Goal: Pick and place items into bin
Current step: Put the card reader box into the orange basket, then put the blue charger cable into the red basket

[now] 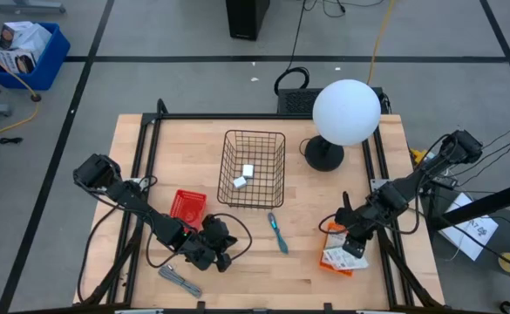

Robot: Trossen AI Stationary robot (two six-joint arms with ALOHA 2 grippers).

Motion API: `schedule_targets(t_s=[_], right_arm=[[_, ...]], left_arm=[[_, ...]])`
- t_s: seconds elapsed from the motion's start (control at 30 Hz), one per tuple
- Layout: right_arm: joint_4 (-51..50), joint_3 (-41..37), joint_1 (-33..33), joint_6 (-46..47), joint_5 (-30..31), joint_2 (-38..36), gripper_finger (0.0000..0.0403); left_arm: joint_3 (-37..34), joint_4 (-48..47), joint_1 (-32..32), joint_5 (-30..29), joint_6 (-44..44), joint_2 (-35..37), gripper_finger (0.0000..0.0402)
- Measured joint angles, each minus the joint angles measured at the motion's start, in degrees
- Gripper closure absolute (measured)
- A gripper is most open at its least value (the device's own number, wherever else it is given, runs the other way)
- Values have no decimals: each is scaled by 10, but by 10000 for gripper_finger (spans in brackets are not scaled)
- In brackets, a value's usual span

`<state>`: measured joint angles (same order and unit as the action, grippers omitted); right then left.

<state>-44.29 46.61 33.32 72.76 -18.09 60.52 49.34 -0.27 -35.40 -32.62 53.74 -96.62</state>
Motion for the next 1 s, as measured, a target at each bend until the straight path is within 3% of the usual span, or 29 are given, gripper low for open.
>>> schedule_targets(t_s=[0.27, 0.4, 0.57, 0.7, 1.0], right_arm=[[16, 0, 1, -39, 3, 1, 339], [25, 0, 1, -73, 10, 1, 293], [23, 0, 1, -94, 73, 1, 216], [25, 0, -1, -156, 72, -2, 165], [32, 0, -29, -211, 75, -53, 115]], left_arm=[[0, 0, -3, 0, 0, 0, 378], [0, 0, -3, -5, 0, 0, 378], [0, 0, -3, -5, 0, 0, 378], [0, 0, -3, -5, 0, 0, 378], [0, 2, -3, -7, 1, 0, 378]])
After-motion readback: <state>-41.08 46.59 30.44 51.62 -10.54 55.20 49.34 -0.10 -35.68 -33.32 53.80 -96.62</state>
